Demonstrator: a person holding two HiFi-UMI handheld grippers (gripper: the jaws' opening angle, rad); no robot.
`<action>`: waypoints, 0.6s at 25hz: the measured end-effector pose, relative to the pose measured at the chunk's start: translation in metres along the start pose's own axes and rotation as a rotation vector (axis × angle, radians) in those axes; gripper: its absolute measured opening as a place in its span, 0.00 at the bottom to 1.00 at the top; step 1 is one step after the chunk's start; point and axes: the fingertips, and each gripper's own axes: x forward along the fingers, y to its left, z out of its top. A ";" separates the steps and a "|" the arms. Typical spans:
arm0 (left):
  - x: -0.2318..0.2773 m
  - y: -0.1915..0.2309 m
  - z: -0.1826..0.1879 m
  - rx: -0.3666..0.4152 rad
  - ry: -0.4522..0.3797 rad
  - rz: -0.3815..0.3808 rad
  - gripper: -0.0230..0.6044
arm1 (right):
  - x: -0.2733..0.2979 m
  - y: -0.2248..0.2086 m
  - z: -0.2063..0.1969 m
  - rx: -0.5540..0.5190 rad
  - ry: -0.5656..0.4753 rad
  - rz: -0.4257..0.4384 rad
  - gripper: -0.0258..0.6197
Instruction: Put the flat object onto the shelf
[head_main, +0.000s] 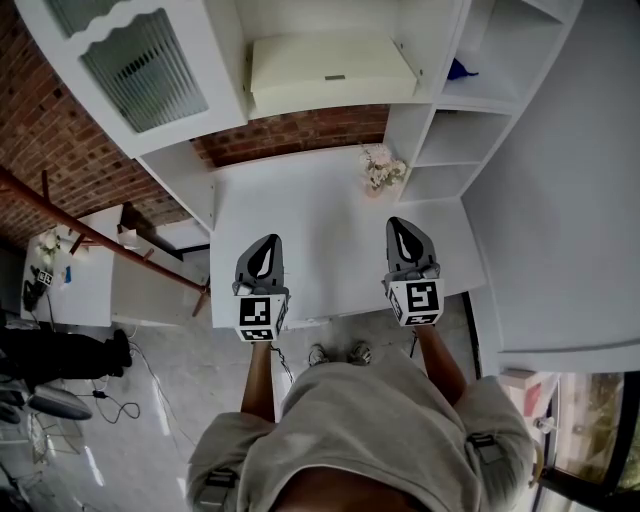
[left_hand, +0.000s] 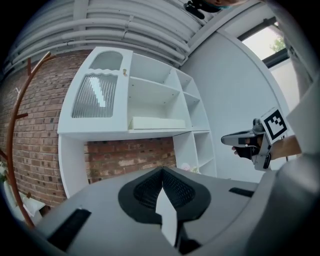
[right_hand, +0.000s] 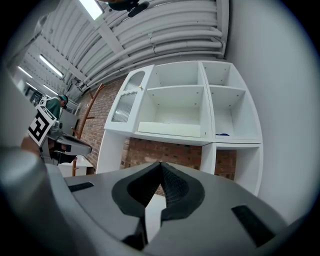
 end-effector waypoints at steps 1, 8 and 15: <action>-0.001 0.000 0.001 -0.008 -0.007 0.004 0.06 | 0.000 0.001 -0.001 0.000 -0.001 0.001 0.09; -0.005 -0.002 -0.005 -0.010 0.007 0.009 0.06 | -0.005 0.002 -0.004 -0.001 0.006 -0.003 0.09; -0.005 -0.001 -0.008 -0.016 0.012 0.011 0.06 | -0.005 0.000 -0.009 0.021 0.009 -0.008 0.09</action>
